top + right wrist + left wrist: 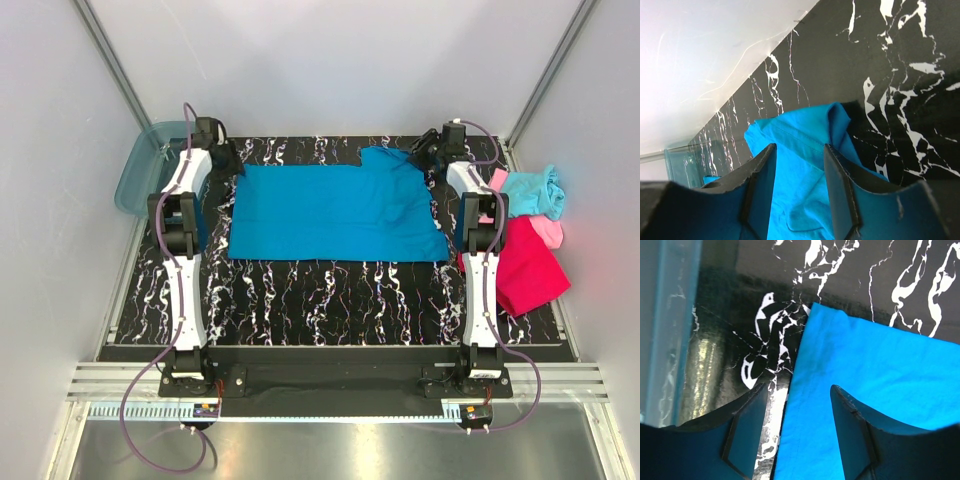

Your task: Fold and stack the t-shirts

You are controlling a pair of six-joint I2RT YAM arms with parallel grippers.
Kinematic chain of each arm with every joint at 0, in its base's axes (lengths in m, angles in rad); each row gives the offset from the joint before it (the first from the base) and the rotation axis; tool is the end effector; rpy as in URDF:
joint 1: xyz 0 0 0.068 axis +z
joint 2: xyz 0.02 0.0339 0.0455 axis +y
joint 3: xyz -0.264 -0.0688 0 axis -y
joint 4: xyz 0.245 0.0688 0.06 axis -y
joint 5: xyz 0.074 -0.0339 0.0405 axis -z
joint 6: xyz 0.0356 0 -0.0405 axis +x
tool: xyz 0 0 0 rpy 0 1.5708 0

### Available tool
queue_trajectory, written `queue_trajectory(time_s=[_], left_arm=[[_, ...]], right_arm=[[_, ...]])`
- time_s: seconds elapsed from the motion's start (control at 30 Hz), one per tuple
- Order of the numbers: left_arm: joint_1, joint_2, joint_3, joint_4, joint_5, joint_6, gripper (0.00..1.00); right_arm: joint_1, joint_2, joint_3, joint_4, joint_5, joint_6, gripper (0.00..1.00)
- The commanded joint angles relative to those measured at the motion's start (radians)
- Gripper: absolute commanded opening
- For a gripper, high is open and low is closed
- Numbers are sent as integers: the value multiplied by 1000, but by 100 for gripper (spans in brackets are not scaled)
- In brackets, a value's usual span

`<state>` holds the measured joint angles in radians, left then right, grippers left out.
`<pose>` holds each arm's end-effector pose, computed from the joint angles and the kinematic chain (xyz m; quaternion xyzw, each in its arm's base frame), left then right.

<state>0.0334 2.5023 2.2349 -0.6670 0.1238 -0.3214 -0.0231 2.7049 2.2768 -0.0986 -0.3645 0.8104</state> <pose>0.5488 0.0139 0.1762 -0.1482 0.9365 -0.1030 0.3006 0.5999 -0.0012 0.1241 0.2624 0.8161 0.3332 0.3926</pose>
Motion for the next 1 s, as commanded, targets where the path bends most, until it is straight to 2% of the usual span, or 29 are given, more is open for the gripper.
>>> queue_trajectory(time_s=[0.0, 0.17, 0.53, 0.7, 0.97], left_arm=[[3, 24, 58, -34, 40, 7, 59], [8, 56, 78, -29, 149, -30, 58], [17, 76, 68, 38, 250, -91, 56], [25, 41, -1, 116, 243, -105, 56], [37, 35, -40, 150, 261, -122, 55]], right_arm=[[-8, -89, -36, 23, -10, 1, 50], [-11, -106, -71, 60, -14, 12, 50], [-18, -114, -94, 88, -33, 26, 49], [-23, -109, -89, 128, -39, 24, 49], [-24, -85, -46, 126, -34, 29, 47]])
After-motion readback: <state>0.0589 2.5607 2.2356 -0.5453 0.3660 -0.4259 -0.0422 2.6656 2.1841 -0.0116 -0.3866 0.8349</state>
